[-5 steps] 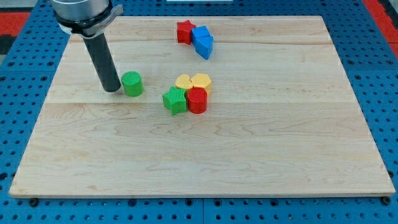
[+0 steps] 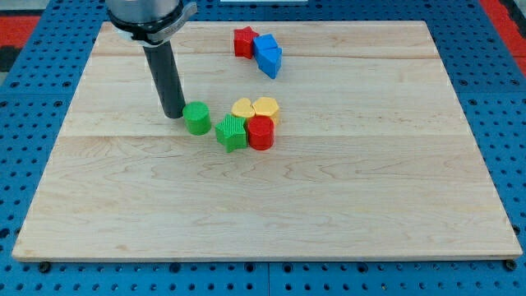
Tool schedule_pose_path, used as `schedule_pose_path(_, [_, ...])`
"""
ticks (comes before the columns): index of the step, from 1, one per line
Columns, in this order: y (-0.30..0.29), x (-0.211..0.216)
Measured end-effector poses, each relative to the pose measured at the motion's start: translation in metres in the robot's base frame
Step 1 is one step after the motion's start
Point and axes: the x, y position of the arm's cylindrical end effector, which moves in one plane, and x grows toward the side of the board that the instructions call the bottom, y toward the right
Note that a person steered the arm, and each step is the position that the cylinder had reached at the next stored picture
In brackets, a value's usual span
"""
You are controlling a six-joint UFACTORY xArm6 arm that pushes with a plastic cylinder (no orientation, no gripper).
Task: Push the green circle above the green star
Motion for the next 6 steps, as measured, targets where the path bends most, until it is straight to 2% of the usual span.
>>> schedule_pose_path(2, [0.0194,0.0000])
schedule_pose_path(6, [0.0190,-0.0026])
